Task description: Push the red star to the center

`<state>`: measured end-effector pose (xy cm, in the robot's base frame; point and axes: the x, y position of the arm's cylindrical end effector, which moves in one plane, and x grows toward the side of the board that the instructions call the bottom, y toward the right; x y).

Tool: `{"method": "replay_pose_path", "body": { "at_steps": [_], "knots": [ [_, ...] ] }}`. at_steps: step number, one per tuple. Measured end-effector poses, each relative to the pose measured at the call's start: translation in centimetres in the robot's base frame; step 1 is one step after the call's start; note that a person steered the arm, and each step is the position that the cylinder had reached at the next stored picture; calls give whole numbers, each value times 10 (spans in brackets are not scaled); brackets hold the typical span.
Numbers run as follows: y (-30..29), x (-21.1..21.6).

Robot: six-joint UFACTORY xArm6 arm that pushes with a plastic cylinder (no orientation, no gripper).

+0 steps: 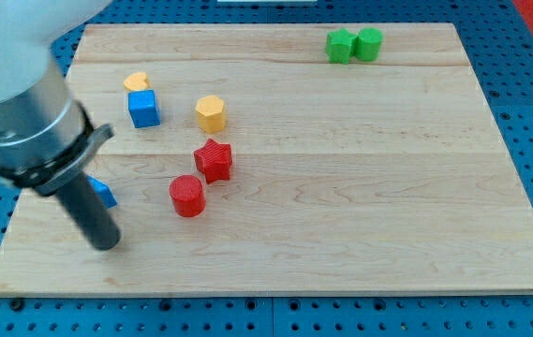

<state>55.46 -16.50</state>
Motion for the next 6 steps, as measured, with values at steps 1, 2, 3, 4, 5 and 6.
{"method": "replay_pose_path", "body": {
  "at_steps": [1,2,3,4,5,6],
  "knots": [
    [7,-23],
    [8,-45],
    [19,-52],
    [68,-52],
    [97,-43],
    [86,-10]
  ]
}}
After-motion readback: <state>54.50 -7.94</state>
